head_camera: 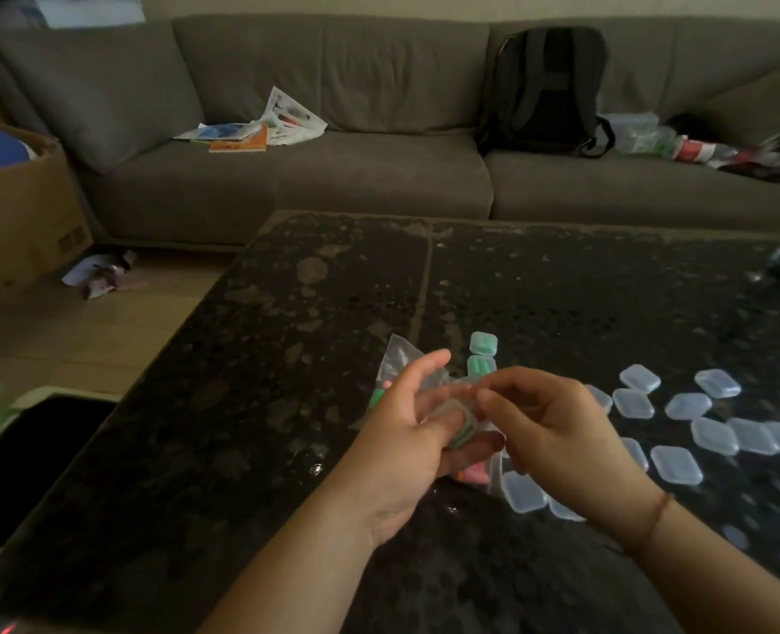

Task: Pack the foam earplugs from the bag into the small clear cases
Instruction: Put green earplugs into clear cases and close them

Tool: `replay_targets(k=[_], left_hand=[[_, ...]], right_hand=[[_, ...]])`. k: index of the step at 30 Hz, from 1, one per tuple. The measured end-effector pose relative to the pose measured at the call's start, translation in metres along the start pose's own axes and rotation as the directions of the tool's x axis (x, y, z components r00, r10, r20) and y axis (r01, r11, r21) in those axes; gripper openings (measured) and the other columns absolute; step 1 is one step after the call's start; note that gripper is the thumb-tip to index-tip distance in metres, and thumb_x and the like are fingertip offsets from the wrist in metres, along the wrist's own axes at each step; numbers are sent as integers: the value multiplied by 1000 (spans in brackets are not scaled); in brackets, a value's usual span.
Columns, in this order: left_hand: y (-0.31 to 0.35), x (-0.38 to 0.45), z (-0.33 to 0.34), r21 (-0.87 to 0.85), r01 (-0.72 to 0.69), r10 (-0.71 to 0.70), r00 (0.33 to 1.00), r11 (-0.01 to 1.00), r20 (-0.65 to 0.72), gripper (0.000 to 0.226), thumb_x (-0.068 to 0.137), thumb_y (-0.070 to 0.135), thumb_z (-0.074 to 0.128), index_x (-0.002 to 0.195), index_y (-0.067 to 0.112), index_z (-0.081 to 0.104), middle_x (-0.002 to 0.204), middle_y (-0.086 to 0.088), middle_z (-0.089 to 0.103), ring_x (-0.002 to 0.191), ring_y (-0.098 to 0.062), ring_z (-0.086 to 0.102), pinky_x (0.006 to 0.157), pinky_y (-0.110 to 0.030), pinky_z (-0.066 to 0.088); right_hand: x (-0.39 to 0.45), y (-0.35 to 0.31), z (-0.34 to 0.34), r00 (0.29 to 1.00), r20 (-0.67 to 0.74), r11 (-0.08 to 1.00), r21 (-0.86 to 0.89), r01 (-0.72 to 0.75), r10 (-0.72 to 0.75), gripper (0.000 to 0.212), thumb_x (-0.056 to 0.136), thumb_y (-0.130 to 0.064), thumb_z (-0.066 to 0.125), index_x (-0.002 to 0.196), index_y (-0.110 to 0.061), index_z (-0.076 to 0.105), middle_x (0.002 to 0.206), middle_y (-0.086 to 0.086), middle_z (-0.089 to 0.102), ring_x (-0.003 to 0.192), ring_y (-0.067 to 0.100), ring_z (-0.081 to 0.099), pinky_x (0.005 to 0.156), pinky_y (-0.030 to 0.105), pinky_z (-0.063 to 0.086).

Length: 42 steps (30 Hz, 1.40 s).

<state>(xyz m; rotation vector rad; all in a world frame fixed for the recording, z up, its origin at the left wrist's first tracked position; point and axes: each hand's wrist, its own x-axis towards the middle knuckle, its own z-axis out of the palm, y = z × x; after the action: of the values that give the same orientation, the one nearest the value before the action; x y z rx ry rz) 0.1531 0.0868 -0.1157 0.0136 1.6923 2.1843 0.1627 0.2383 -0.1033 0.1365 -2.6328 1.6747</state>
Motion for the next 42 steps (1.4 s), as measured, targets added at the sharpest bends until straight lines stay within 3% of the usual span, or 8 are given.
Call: replay_targets(k=[6,11,13,15,19,27,34,42], left_hand=[[-3,3,9,232,-236,227,972,944,63,50,105,16,50,121,62,48,135,28,55,125,-1,56,80,-18,59],[-12,7,9,445,-359,358,929,820,90,21,98,38,56,111,54,53,118,18,66,97,3,70,67,-13,56],[-12,10,0,669,-462,543,833,582,104,26,90,47,63,115,48,55,120,21,61,103,4,64,78,-11,54],[-14,19,-10,857,-460,578,774,231,259,67,79,60,67,139,41,46,145,20,41,132,7,39,109,-20,40],[-13,35,-20,956,-258,134,952,-138,276,122,70,75,72,156,48,-10,163,21,-24,152,-14,-26,122,-58,-16],[-16,45,-42,979,-116,166,976,-169,144,98,82,72,61,157,46,5,167,19,6,155,-13,-9,120,-61,-16],[3,39,-84,988,0,209,977,-157,33,61,89,45,65,145,49,40,159,23,27,154,-13,3,122,-62,-8],[3,37,-113,1000,19,333,943,8,-21,65,91,3,61,140,44,54,158,13,37,151,-15,22,126,-52,9]], right_hand=[[2,-1,-11,992,68,964,239,-120,107,13,91,-11,60,103,-10,65,89,6,75,77,23,74,60,24,58],[15,7,-28,979,-75,934,321,-155,188,14,86,-10,68,100,-12,66,72,4,72,48,13,58,43,21,46],[30,18,-43,948,-214,935,315,-163,237,11,87,-12,68,98,-13,66,67,2,70,43,8,52,39,18,40],[48,35,-55,906,-329,959,183,-216,267,7,88,-17,68,96,-17,66,74,1,71,48,6,55,41,18,42],[80,72,-58,899,-373,873,-328,-360,230,6,88,-29,66,93,-29,62,89,-5,68,76,8,63,65,26,53],[97,69,-47,920,-374,605,-709,-364,115,17,93,-38,50,100,-29,63,81,-4,59,71,19,55,60,29,42],[48,53,-40,984,129,592,-806,32,123,31,85,-56,57,113,-43,56,98,-18,65,81,0,62,67,24,57],[31,50,-25,974,221,488,-856,169,49,34,87,-58,49,115,-40,55,97,-13,63,87,5,60,72,27,54]])
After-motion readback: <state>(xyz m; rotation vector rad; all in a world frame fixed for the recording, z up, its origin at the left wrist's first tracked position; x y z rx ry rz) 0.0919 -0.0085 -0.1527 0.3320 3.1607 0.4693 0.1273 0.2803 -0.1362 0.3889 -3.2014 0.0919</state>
